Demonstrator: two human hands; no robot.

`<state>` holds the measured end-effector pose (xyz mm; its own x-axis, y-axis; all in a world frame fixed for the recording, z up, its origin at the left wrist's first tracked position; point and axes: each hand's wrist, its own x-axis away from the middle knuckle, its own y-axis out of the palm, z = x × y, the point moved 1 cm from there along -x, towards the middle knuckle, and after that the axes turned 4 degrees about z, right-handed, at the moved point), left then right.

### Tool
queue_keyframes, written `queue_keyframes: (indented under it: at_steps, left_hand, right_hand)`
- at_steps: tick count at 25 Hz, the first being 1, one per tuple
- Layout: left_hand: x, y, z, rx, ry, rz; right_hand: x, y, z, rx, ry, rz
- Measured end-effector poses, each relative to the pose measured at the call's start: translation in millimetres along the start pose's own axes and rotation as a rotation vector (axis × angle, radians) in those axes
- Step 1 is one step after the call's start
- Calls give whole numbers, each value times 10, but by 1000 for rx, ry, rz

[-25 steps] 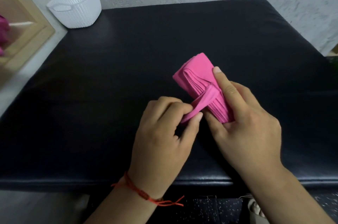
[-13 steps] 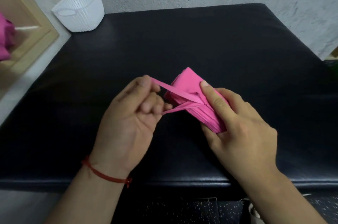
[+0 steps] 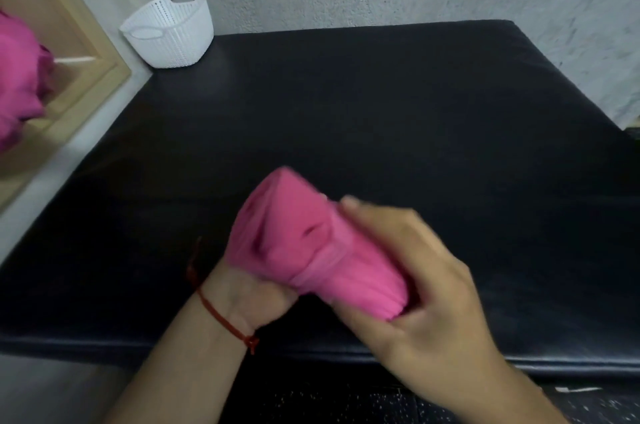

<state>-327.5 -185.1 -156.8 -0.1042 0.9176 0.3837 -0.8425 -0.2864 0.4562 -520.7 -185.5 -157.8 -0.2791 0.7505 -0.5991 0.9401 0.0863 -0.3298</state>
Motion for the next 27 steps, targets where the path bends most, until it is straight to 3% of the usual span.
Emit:
queue_keyframes:
  at_steps: [2, 6, 9, 12, 14, 17, 19, 22, 24, 27]
  left_hand:
    - [-56, 162, -138, 120, -189, -9]
    - [-25, 399, -215, -169, -193, -3]
    - [58, 433, -208, -419, -124, -52]
    - [27, 437, -203, -548, -56, -32]
    - [-25, 398, -188, -603, 104, 71]
    - [-73, 298, -68, -289, 315, 192]
    - [-73, 181, 20, -247, 468, 129]
    - [-25, 100, 119, -554, 601, -70]
    - [-17, 59, 103, -706, 646, -113]
    - [-30, 50, 74, -753, 721, -53]
  right_hand:
    - [-64, 39, -44, -367, 386, 145]
    - [-206, -56, 12, -1004, 991, 268]
    - [-225, -175, 48, -1222, 1156, 299]
    - [-222, -187, 115, -1061, 1095, 228]
    - [-231, -181, 157, -870, 987, 147]
    - [-230, -207, 96, -408, 799, -59]
    - [-214, -240, 25, -68, 662, -215]
    - [-189, -225, -52, 404, 345, -342]
    - [-190, -219, -77, 434, 273, -351]
    - [-190, -244, -56, 323, 321, -329]
